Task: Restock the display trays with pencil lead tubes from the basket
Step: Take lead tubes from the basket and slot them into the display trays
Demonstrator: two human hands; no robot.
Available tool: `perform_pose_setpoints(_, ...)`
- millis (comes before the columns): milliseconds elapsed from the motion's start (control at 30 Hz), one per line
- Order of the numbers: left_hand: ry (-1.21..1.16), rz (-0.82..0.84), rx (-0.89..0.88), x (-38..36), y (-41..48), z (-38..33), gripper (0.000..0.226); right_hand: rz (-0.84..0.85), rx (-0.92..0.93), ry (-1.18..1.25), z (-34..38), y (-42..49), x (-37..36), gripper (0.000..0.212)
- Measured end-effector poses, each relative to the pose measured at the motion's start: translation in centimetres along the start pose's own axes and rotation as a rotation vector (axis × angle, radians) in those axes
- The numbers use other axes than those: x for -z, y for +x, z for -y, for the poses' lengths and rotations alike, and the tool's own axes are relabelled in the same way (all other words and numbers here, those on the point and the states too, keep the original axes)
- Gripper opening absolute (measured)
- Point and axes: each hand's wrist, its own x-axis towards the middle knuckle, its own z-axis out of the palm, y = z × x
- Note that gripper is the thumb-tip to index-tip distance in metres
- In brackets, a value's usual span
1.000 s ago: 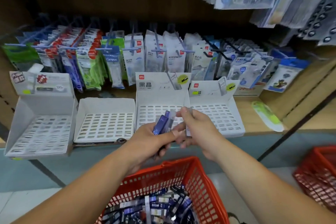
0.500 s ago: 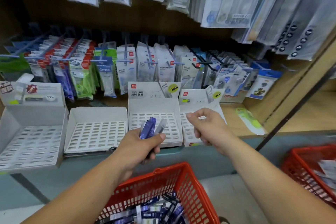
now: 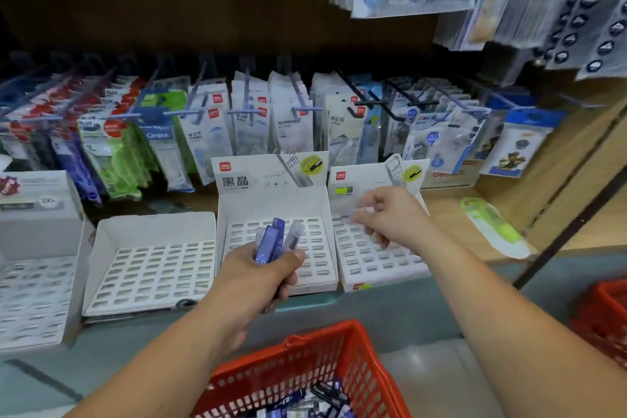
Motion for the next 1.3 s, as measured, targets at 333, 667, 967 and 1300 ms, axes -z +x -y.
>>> perform_pose_setpoints(333, 0.076, -0.009, -0.071, -2.5, 1.3, 0.7, 0.021, -0.1, 0.253, -0.073, -4.3, 2.4, -1.7, 0.009)
perform_pose_setpoints(667, 0.163, -0.025, -0.073, -1.7, 0.7, 1.1, 0.024, -0.097, 0.291, -0.271, -2.3, 1.8, -1.4, 0.011)
perform_pose_setpoints(967, 0.103, -0.035, -0.045, -0.9, 0.9, 1.0, 0.022, -0.183, 0.336, -0.198, -0.1, 2.1, -1.7, 0.037)
perform_pose_setpoints(1300, 0.05, 0.019, 0.006, -1.1, 0.9, 1.0, 0.021, -0.207, 0.366, -0.095, -0.7, 2.3, -1.8, 0.024)
